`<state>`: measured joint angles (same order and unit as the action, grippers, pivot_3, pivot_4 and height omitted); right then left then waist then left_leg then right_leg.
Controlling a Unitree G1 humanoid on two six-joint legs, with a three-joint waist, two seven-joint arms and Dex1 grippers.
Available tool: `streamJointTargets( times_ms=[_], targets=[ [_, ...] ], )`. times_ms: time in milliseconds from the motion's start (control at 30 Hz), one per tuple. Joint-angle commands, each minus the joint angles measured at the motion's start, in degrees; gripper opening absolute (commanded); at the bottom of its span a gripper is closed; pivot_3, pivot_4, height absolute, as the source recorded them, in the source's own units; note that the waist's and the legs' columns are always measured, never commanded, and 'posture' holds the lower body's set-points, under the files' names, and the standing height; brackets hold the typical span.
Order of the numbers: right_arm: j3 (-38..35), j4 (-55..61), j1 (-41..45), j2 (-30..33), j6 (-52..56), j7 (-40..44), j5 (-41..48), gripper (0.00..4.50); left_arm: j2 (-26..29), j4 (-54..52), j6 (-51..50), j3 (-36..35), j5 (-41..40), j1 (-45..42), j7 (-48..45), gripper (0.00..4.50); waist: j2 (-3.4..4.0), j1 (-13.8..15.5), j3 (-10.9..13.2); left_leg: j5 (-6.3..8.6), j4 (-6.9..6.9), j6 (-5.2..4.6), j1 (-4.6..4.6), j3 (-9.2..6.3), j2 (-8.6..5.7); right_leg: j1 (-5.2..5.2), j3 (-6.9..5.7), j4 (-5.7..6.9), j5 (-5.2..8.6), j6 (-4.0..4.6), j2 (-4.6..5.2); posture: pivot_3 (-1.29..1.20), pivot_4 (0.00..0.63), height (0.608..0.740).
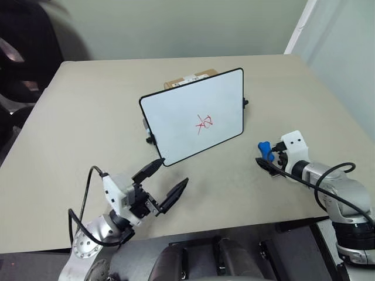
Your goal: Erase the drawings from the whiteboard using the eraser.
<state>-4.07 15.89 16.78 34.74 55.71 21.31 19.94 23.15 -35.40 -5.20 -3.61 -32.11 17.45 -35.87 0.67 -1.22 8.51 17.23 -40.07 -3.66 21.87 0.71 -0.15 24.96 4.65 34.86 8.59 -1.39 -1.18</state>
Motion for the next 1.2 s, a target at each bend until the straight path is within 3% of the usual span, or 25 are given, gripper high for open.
streamJointTargets(
  times_ms=[33,533,767,967,1200],
  targets=[
    [-1.9,2.6,0.0,0.3,0.3,-0.5,-0.3,4.43,0.1,-1.5,0.2,-0.1,-0.4,-0.4,-0.2,4.5,0.0,0.0,0.0,0.0,0.0,0.0,0.0,0.0,0.0,0.0,0.0,0.0,0.0,0.0,0.0,0.0,0.15,0.74],
    [-6.1,9.1,-2.5,1.2,3.2,0.3,1.4,4.43,0.1,-1.8,-0.7,-0.1,-1.3,-0.2,-0.6,4.5,0.0,0.1,0.0,0.03,0.0,0.0,0.01,0.0,0.0,-0.01,0.0,0.0,0.01,0.07,0.01,0.0,0.15,0.74],
    [-11.2,18.0,-7.7,-0.7,-2.2,4.5,6.7,4.43,-0.3,-2.5,-0.8,-0.5,-0.9,0.9,0.7,4.5,0.0,0.0,0.0,0.05,0.01,0.06,0.03,0.01,0.0,-0.02,0.0,0.01,0.11,0.1,0.0,0.0,0.15,0.74],
    [-12.4,18.4,-11.1,-2.1,-9.6,5.9,7.3,4.43,-0.2,-2.7,-0.7,-0.3,-1.1,1.3,0.7,4.5,0.0,0.0,0.0,0.07,-0.01,0.04,-0.01,0.01,-0.02,0.02,0.0,-0.03,0.16,0.03,0.02,0.0,0.15,0.74],
    [-12.4,15.5,-10.4,-0.6,-4.2,3.4,7.5,4.43,-0.4,-2.6,-0.7,0.7,-1.0,1.1,0.4,4.5,0.0,0.0,0.0,0.08,-0.01,0.03,0.0,0.01,-0.03,0.01,0.0,-0.01,0.15,0.03,0.04,0.0,0.15,0.74]
  ],
)
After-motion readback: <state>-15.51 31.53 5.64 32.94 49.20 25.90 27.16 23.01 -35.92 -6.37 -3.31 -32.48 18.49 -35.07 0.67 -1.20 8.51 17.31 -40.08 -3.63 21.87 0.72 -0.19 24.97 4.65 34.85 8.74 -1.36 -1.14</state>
